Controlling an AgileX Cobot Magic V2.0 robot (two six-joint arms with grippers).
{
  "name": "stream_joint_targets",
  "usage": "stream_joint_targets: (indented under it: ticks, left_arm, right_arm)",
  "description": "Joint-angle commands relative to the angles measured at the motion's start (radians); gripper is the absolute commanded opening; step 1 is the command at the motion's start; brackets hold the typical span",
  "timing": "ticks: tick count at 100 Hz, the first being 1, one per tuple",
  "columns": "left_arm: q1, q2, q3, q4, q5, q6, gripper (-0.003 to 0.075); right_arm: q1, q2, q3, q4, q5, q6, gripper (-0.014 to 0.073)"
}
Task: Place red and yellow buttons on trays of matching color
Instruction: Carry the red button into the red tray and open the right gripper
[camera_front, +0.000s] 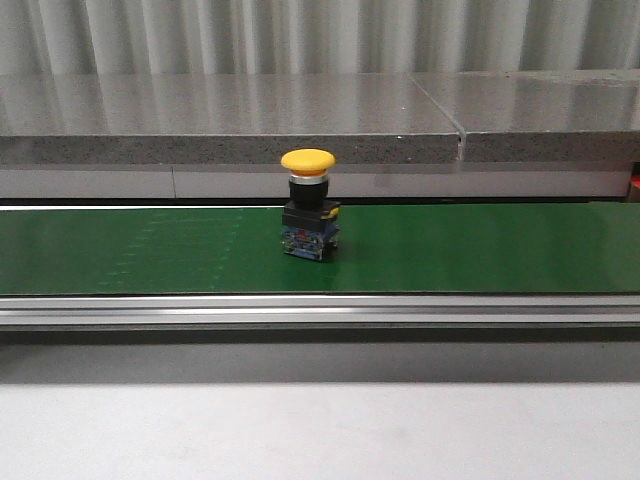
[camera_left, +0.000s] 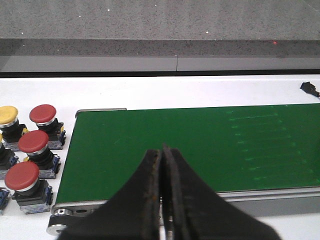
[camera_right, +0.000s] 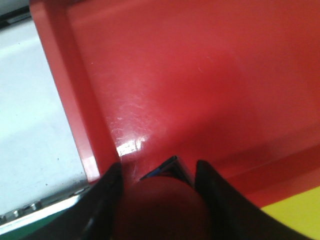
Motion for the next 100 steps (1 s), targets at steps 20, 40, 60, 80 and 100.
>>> stream_joint_targets:
  ticks: [20, 40, 60, 80, 100]
  left_arm:
    - [-0.008, 0.004, -0.027, -0.001, -0.080, -0.001, -0.0020]
    - [-0.008, 0.004, -0.027, -0.001, -0.080, -0.001, -0.0020]
    - [-0.008, 0.004, -0.027, -0.001, -0.080, -0.001, -0.0020]
    - [-0.008, 0.004, -0.027, -0.001, -0.080, -0.001, -0.0020]
    - [-0.008, 0.004, -0.027, -0.001, -0.080, -0.001, -0.0020]
  right_arm:
    - [-0.006, 0.055, -0.057, 0.024, -0.128, -0.010, 0.0132]
    - [-0.006, 0.063, -0.057, 0.024, -0.197, -0.010, 0.0132]
    - [-0.006, 0.066, -0.056, 0.024, -0.231, -0.010, 0.0132]
    - [-0.006, 0.109, -0.056, 0.024, -0.226, -0.010, 0.0132]
    - [-0.006, 0.119, -0.056, 0.024, -0.214, -0.010, 0.0188]
